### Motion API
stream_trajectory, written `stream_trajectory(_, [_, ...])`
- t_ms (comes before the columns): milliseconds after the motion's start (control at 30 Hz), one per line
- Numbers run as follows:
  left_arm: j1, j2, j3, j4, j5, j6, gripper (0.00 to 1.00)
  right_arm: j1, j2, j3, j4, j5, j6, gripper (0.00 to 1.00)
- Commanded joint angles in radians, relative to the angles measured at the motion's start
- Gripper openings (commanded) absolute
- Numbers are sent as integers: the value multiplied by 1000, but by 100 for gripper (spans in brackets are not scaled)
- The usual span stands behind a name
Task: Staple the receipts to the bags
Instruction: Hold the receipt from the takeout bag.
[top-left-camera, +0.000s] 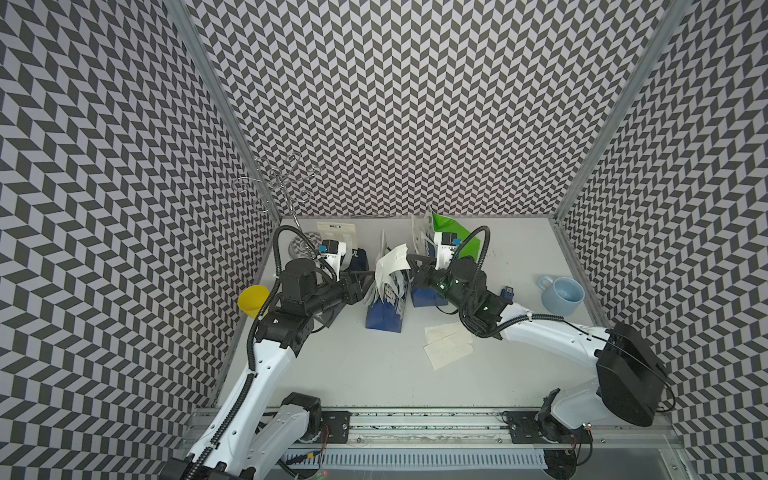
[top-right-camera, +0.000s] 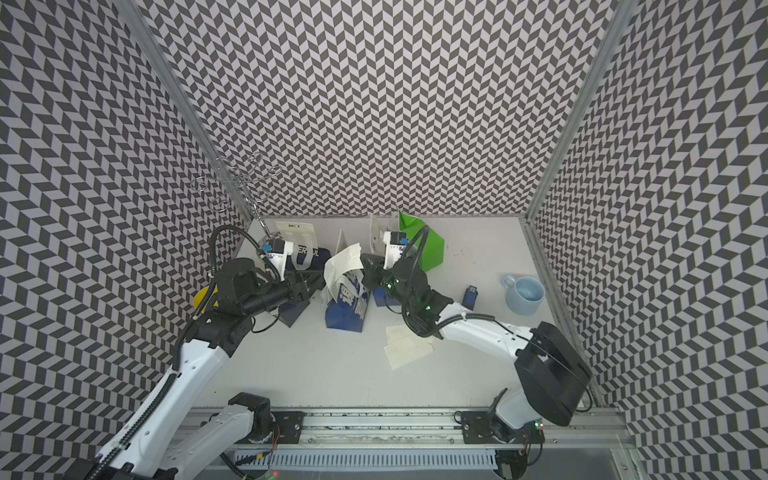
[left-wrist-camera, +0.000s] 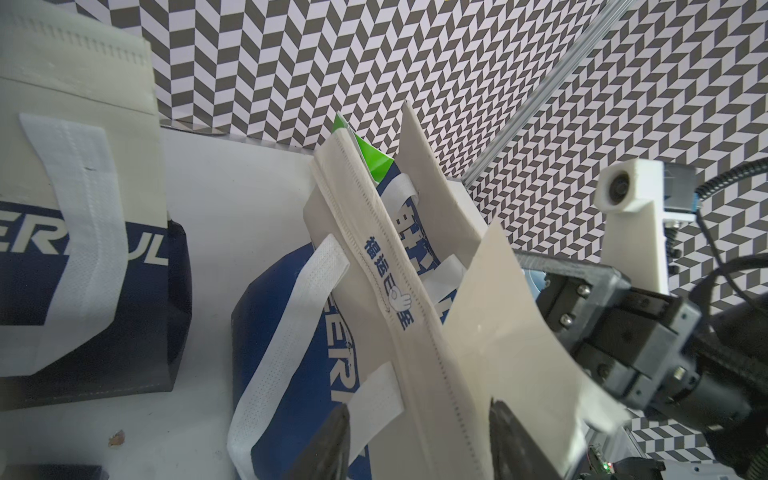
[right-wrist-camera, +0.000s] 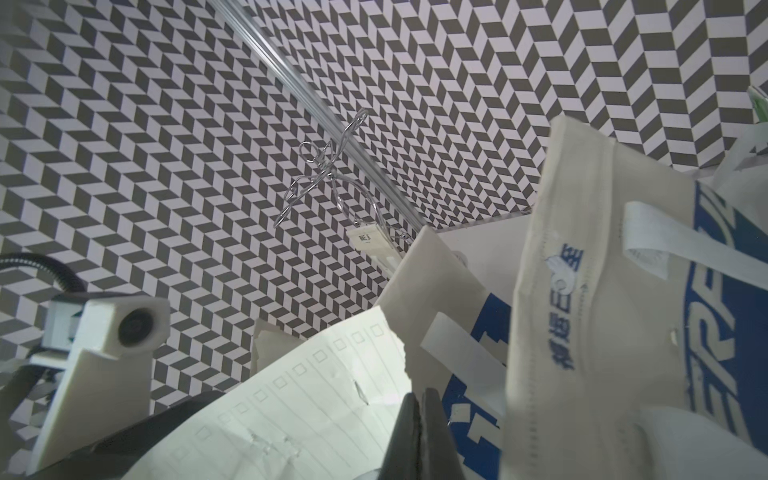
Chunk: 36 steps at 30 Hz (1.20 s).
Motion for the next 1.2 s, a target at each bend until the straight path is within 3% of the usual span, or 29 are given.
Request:
stream_trajectory(0, [4,-4,34,-11,23,6,60,-26,16,-10,75,-70,86,0])
stream_trajectory(233, [2,-8,44,-37,48,59,71,-30,45,-5,44,-149,142,0])
stream_trajectory(900, [-35,16,38,19,21,32,76,-31,41,7,-22,-148,127,0])
stream_trajectory(1167, [-117,-14,28,-50,-156,58,85,-30,34,2,-24,-143,131,0])
